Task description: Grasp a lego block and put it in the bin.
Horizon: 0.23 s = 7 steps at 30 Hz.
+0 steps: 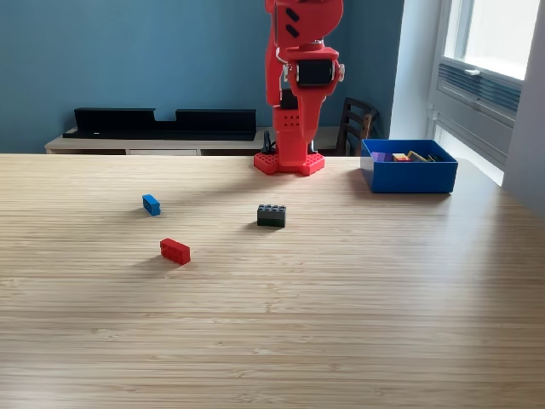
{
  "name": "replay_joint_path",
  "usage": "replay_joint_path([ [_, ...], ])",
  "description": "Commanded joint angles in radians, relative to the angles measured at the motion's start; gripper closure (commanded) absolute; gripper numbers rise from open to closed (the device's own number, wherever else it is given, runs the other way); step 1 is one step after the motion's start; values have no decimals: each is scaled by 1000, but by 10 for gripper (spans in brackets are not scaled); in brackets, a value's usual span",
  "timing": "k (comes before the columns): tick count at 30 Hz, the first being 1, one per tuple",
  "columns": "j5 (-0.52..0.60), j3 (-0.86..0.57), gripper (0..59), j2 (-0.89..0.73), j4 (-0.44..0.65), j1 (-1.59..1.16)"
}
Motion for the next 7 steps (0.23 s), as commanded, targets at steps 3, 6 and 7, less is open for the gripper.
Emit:
replay_joint_path([
  [3, 20, -64, 585, 8, -29, 6],
  [6, 20, -49, 585, 6, -44, 38],
  [7, 25, -46, 585, 6, -57, 61],
])
